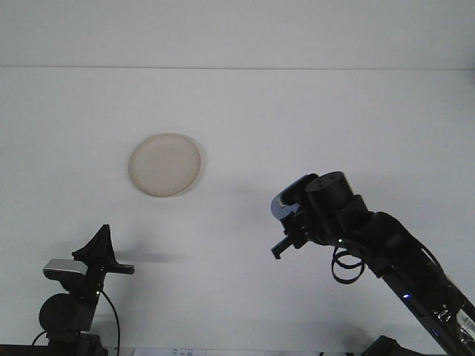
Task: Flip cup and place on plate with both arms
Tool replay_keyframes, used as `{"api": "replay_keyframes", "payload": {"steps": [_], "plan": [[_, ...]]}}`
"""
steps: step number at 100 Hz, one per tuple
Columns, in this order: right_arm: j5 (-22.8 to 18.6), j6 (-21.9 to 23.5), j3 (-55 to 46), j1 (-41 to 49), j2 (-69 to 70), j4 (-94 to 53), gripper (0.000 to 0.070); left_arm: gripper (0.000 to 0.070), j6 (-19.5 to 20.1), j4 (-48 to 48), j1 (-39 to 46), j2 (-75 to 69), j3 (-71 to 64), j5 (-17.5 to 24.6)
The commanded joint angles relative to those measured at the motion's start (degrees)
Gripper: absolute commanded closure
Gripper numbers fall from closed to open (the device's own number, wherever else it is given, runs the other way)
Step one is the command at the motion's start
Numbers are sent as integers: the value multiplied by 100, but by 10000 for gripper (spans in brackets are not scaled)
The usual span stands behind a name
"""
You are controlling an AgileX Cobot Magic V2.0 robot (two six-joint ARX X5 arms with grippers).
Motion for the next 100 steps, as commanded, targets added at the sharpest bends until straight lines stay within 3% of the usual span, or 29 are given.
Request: {"api": "replay_keyframes", "payload": {"steps": [1,38,67,100], "plan": [[184,-101,365,431,286,-367,699,688,-13,59,7,-11,-109,13],[203,-291,717,1580,2055,-1040,699,688,-13,59,7,-11,-109,13],[188,-313,717,1694,2627,-1388,698,688,-13,59,7,-11,-109,13],[-103,-339,717,1692,2782,-999,698,688,-13,59,7,-11,-109,13]]}}
